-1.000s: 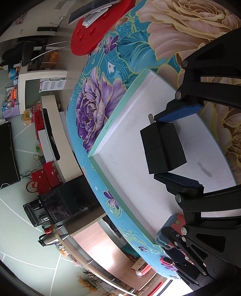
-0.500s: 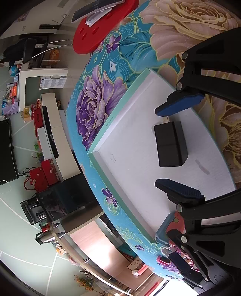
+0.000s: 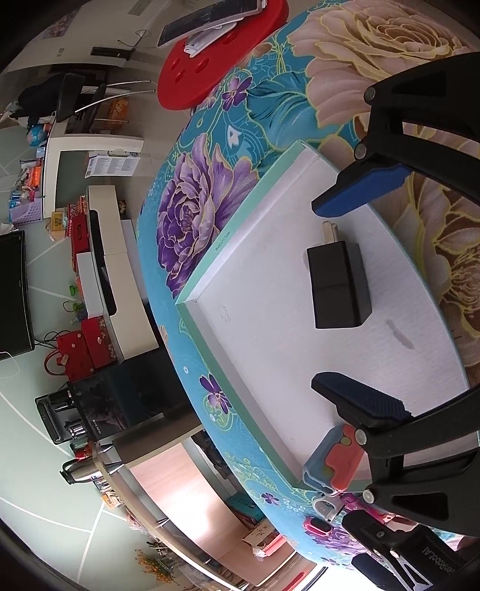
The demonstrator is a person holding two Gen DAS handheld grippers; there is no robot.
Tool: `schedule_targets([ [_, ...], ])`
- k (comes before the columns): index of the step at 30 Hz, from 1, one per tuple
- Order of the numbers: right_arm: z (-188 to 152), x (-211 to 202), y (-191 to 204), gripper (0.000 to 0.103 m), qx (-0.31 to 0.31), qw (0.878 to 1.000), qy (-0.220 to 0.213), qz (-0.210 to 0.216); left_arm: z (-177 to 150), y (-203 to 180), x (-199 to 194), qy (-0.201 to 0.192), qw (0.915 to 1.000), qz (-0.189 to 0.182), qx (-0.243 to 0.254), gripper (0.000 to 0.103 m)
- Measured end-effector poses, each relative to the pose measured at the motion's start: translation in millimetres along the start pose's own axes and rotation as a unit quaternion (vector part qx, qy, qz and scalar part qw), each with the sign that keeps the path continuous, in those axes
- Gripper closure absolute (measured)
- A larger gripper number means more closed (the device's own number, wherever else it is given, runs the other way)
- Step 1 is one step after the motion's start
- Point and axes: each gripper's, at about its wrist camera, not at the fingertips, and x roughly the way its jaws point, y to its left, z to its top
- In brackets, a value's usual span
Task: Organize rigid objects
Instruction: 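Withdraw both open tools from the tray back toward the pile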
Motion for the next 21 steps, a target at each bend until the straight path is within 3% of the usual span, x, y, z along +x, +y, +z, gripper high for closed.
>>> schedule_targets([
  [2, 0, -1, 3, 0.005, -0.004, 1.0, -0.002, -0.004, -5, 12, 5, 0.016, 0.9997, 0.012, -0.016, 0.0],
  [10, 0, -10, 18, 0.005, -0.024, 1.0, -0.003, 0.001, -25, 61, 13, 0.061, 0.9935, 0.052, -0.081, 0.0],
  [21, -3, -35, 66, 0.005, -0.073, 0.995, -0.026, 0.055, -28, 126, -18, 0.043, 0.9868, 0.081, -0.133, 0.0],
])
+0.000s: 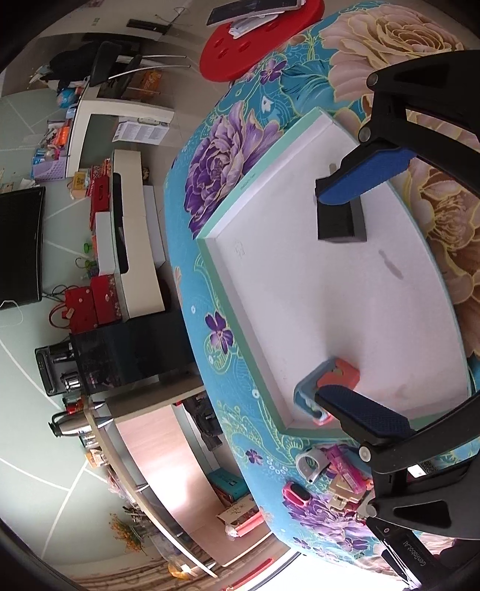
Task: Organize rigid objects
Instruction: 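Withdraw both open tools from the tray back toward the pile, then grasp the black toy car with the left tool while the right tool grasps the gold box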
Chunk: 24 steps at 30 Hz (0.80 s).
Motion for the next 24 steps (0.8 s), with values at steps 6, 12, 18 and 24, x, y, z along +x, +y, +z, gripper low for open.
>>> schedule_targets([
  [6, -3, -5, 38, 0.005, -0.027, 0.997, -0.004, 0.066, 4, 35, -11, -0.015, 0.9997, 0.015, -0.014, 0.0],
  [12, -16, 7, 81, 0.005, -0.083, 0.991, 0.029, 0.1, 2, 65, -5, -0.008, 0.999, 0.029, -0.034, 0.0],
  [18, -32, 13, 113, 0.005, -0.127, 0.983, 0.054, 0.123, -6, 84, 11, 0.02, 0.998, 0.027, -0.053, 0.0],
  [24, -52, 20, 139, 0.005, -0.173, 0.972, 0.085, 0.138, -12, 97, 26, 0.046, 0.9963, 0.024, -0.069, 0.0],
])
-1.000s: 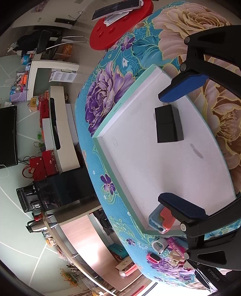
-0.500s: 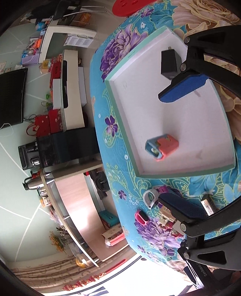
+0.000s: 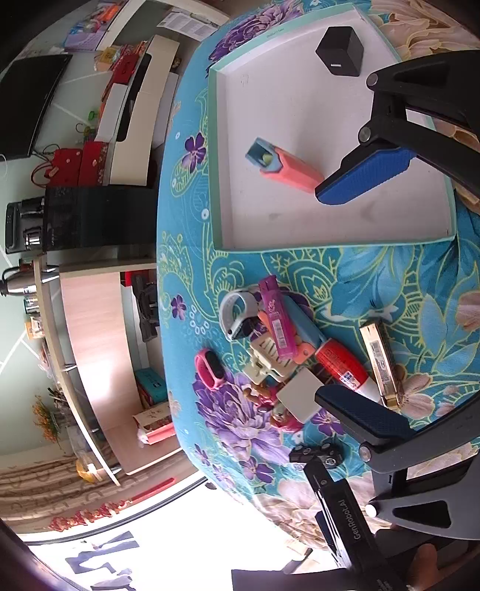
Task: Organize rigid objects
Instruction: 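Grasp the black toy car with the left tool while the right tool grasps the gold box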
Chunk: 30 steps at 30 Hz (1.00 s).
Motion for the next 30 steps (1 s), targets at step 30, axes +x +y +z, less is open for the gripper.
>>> schedule_targets([
  [30, -39, 66, 50, 0.005, -0.115, 0.985, 0.129, 0.015, -4, 12, 31, 0.046, 0.9987, 0.016, -0.016, 0.0],
])
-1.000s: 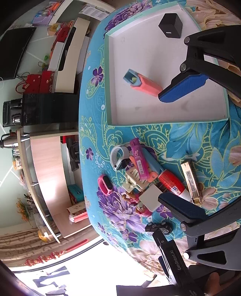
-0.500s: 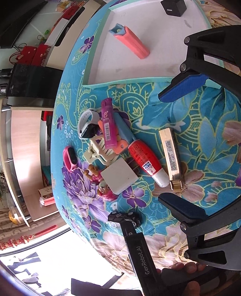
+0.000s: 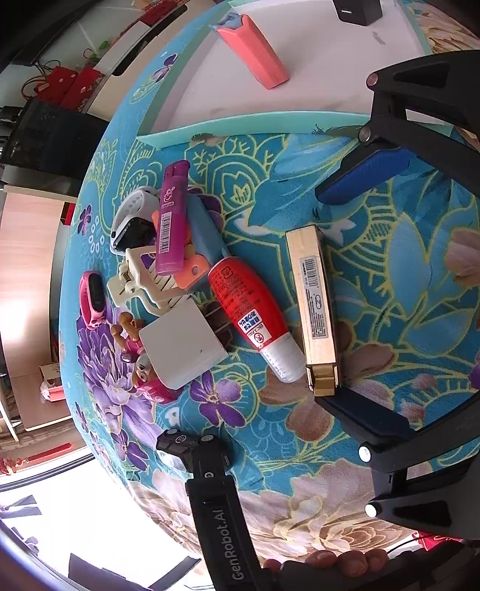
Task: Organize rigid objects
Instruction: 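Grasp the black toy car with the left tool while the right tool grasps the gold box, then carry the toy car and gold box into the white tray and open both tools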
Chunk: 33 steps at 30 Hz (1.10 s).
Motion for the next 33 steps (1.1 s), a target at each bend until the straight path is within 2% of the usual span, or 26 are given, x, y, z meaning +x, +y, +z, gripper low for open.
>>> schedule_targets([
  [7, -1, 1, -1, 0.005, 0.001, 1.0, -0.004, 0.0, 3, -4, 10, 0.002, 1.0, -0.001, -0.002, 0.0],
  [15, 3, 3, -1, 0.005, 0.004, 1.0, -0.007, -0.006, 8, -9, 21, -0.018, 0.9995, 0.019, 0.015, 0.001],
  [21, 3, 3, 0, 0.005, 0.003, 1.0, -0.013, -0.009, 10, -11, 18, -0.032, 0.999, 0.017, 0.025, 0.02],
  [23, 4, 3, 0, 0.005, 0.003, 1.0, -0.016, -0.008, 10, -12, 17, -0.035, 0.9989, 0.011, 0.028, 0.031],
  [29, 4, 3, 0, 0.006, -0.001, 1.0, -0.02, -0.007, 8, -21, 15, -0.039, 0.9982, -0.008, 0.046, 0.055],
  [31, 4, 2, 0, 0.007, -0.002, 1.0, -0.022, -0.006, 9, -22, 15, -0.04, 0.998, -0.008, 0.048, 0.057],
  [33, 5, 0, 1, 0.014, -0.003, 1.0, -0.028, -0.003, 9, -21, 14, -0.04, 0.9981, -0.011, 0.046, 0.059],
])
